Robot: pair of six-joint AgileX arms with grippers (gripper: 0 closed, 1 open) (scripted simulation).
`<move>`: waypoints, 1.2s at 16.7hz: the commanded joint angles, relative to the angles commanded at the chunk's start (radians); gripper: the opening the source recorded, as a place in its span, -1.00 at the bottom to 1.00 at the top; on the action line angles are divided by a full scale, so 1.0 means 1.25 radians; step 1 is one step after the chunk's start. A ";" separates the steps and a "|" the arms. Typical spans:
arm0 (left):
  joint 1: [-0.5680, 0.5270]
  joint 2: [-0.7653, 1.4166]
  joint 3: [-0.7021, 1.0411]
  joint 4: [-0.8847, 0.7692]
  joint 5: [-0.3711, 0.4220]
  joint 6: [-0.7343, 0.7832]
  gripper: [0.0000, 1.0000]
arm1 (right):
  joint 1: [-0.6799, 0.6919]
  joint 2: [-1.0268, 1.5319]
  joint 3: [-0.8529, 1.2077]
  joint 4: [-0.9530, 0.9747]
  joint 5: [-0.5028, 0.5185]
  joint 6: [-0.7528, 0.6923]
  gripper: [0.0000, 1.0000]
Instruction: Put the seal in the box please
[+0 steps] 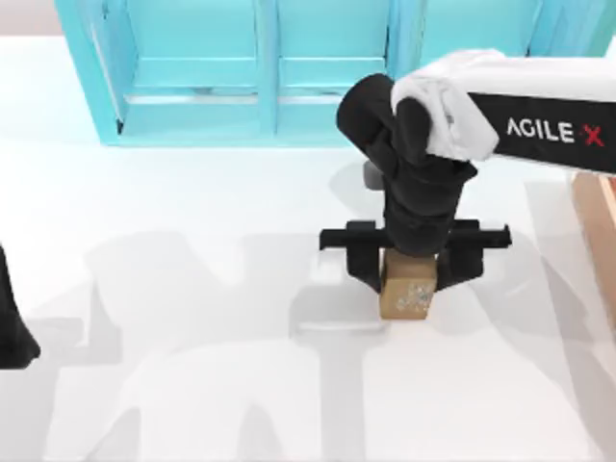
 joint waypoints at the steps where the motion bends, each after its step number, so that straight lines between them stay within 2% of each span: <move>1: 0.000 0.000 0.000 0.000 0.000 0.000 1.00 | 0.000 0.000 0.000 0.000 0.000 0.000 -1.00; 10: 0.000 0.000 0.000 0.000 0.000 0.000 1.00 | -0.001 -0.002 0.012 -0.013 0.000 0.000 -1.00; 17: 0.000 0.000 0.000 0.000 0.000 0.000 1.00 | -0.002 -0.041 0.201 -0.252 0.000 -0.001 -1.00; 20: 0.000 0.000 0.000 0.000 0.000 0.000 1.00 | -0.004 -0.055 0.238 -0.291 0.000 -0.002 -1.00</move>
